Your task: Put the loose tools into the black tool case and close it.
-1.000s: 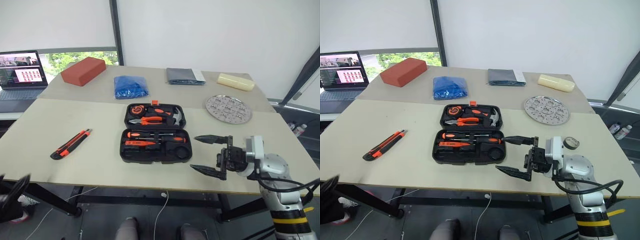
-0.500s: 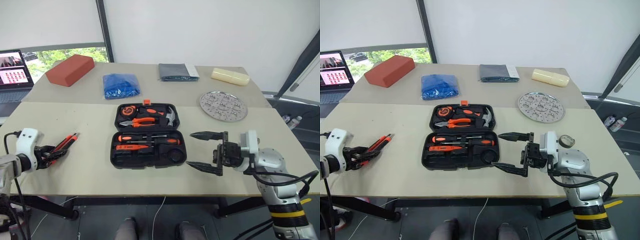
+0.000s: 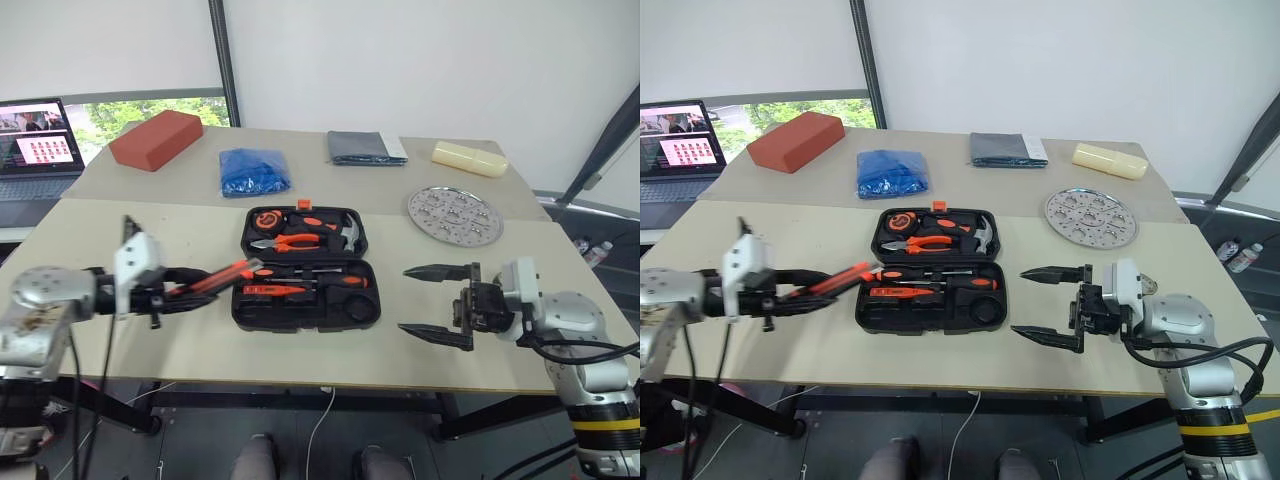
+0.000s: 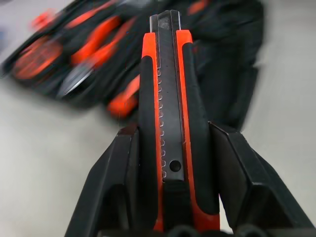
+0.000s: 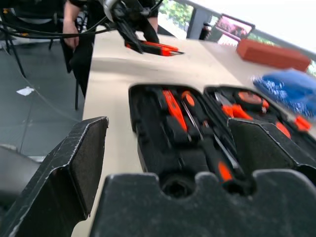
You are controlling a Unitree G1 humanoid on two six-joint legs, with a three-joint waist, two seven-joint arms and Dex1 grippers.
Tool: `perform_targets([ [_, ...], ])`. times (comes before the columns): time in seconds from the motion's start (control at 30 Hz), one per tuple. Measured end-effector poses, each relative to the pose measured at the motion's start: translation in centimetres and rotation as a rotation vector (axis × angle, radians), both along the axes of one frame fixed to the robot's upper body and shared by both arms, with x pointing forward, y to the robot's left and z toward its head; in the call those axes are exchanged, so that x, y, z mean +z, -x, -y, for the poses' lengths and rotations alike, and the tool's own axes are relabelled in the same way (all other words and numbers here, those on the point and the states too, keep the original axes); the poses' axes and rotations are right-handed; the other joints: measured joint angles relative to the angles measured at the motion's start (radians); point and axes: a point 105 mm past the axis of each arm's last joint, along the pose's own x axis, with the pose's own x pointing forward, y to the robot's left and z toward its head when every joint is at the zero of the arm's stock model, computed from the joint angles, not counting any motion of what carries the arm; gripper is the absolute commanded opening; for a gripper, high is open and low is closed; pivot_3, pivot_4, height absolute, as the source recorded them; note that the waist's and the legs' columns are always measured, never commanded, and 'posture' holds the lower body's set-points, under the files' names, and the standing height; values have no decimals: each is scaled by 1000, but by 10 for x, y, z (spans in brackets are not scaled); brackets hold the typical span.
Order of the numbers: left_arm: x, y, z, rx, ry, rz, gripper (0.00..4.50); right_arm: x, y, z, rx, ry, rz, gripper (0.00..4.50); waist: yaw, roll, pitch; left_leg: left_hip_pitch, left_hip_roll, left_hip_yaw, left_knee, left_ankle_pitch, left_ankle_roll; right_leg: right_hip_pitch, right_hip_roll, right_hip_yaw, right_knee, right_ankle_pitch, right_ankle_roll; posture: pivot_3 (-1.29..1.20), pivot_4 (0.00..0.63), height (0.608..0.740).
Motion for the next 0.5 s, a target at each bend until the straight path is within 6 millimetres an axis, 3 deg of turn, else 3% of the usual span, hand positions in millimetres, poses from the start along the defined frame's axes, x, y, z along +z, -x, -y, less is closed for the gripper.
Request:
perform_targets([
  [0.1,-1,-3,38,-110,-68,36,1662,-3,-1,5,-1,20,-9,4500,-2,0,0,0,0,-1,1,3,5,1,1,0,0,1,2,0,150,740],
  [0.17,-5,-8,53,-132,-104,49,1662,-4,-1,5,2,23,-12,4500,-5,1,0,1,0,-1,1,3,6,2,1,1,0,0,2,0,150,740],
  [0.37,-34,-16,61,-144,-228,31,1662,-7,0,7,-15,22,-19,4500,-7,1,0,2,0,-1,1,3,6,2,2,2,0,0,3,0,150,740],
  [0.5,-37,-20,62,-171,-265,48,1662,-7,3,8,-27,21,-15,4500,-3,1,0,1,0,-1,2,3,6,3,1,2,0,0,3,0,150,740],
])
